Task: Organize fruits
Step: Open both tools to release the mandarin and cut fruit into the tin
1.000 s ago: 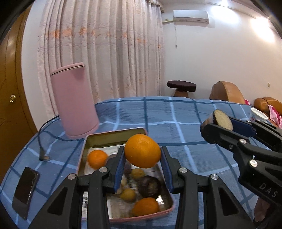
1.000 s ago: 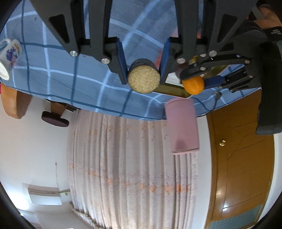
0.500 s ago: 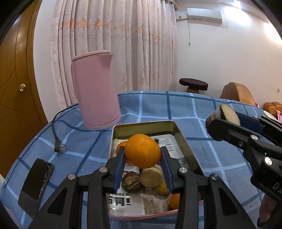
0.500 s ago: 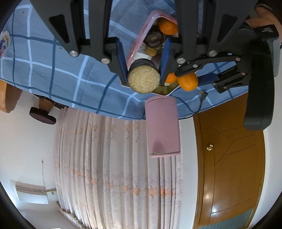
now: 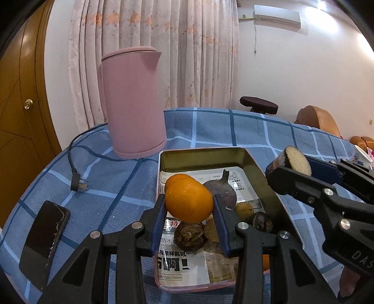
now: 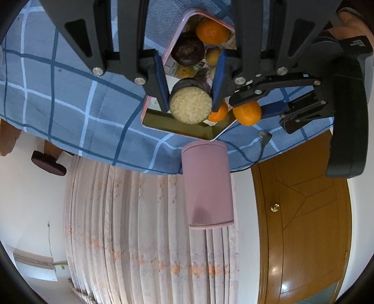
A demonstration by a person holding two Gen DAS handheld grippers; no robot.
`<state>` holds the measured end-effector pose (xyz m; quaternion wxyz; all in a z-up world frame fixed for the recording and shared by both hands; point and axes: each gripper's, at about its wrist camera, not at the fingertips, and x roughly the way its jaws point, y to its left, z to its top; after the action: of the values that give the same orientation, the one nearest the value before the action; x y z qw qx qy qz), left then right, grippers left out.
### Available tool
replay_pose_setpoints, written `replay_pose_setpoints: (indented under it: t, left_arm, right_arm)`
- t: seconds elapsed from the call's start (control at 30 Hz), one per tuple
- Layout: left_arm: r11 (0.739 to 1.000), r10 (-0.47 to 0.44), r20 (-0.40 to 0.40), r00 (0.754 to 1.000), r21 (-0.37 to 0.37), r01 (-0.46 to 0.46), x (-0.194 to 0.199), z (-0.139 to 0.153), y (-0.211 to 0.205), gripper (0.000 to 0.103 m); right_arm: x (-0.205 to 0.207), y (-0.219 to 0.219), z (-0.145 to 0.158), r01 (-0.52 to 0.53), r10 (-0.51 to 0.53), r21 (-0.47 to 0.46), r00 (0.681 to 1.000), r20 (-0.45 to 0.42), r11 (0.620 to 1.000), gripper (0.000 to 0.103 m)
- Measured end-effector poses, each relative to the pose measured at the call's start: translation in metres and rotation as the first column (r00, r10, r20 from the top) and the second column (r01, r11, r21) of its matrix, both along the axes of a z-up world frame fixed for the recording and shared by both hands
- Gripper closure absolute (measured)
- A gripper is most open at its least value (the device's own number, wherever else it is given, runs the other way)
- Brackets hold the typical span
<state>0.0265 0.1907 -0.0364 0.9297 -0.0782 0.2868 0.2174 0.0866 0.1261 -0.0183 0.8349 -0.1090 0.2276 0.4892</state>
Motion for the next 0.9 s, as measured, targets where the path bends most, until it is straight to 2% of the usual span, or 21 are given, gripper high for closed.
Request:
replay_pose_setpoints:
  t: [0.5, 0.67, 0.7, 0.8, 0.87, 0.9]
  left_arm:
    - [1.000, -0.017, -0.049, 0.999, -0.018, 0.016, 0.008, -0.012, 0.007, 0.062]
    - [1.000, -0.008, -0.062, 0.998, -0.011, 0.007, 0.008, -0.014, 0.006, 0.062]
    - [1.000, -0.011, -0.066, 0.998, -0.012, 0.011, 0.007, -0.015, 0.006, 0.061]
    - [0.999, -0.029, -0.068, 0.997, -0.036, 0.026, 0.002, -0.015, 0.005, 0.061]
    - [0.999, -0.034, -0.060, 0.998, -0.015, 0.033, -0.002, -0.012, 0.000, 0.055]
    - [0.999, -0.040, -0.053, 0.998, -0.005, 0.040, -0.005, -0.008, -0.003, 0.049]
  right_arm:
    - [0.005, 0.015, -0.023, -0.020, 0.017, -0.066, 0.998, -0.053, 0.998, 0.065]
    - [0.011, 0.018, -0.031, -0.054, 0.043, -0.102, 0.993, -0.114, 0.993, 0.063]
    - [0.010, 0.017, -0.032, -0.053, 0.041, -0.101, 0.992, -0.116, 0.993, 0.060]
    - [0.009, 0.009, -0.031, -0.043, 0.033, -0.090, 0.993, -0.111, 0.995, 0.043]
    - [0.007, 0.000, -0.025, -0.042, 0.035, -0.059, 0.993, -0.115, 0.997, 0.029]
    - [0.004, -0.007, -0.020, -0.039, 0.034, -0.043, 0.994, -0.106, 0.998, 0.027]
